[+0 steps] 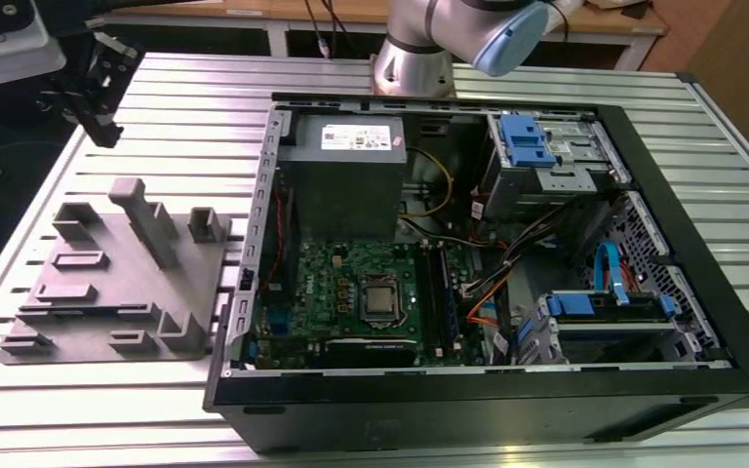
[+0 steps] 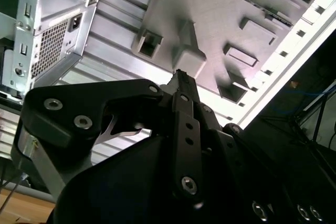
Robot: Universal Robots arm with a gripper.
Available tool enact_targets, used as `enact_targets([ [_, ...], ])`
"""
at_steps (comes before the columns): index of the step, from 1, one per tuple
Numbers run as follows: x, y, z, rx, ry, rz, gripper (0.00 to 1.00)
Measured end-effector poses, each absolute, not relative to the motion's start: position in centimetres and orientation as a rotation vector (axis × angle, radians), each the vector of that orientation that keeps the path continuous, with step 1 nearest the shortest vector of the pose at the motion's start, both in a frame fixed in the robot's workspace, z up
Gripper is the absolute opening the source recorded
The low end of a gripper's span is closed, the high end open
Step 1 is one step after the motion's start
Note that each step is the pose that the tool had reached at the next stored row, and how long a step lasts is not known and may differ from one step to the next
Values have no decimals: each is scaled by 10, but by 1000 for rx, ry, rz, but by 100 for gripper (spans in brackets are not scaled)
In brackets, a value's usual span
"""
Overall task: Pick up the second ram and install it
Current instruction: 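Reach for the second ram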
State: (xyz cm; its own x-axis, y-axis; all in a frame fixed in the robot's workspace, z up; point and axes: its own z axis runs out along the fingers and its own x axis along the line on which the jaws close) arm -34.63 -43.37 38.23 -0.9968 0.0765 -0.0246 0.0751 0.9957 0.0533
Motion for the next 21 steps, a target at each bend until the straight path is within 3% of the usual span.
enact_targets([
  [21,-381,-452,371,118,3112,82,7],
])
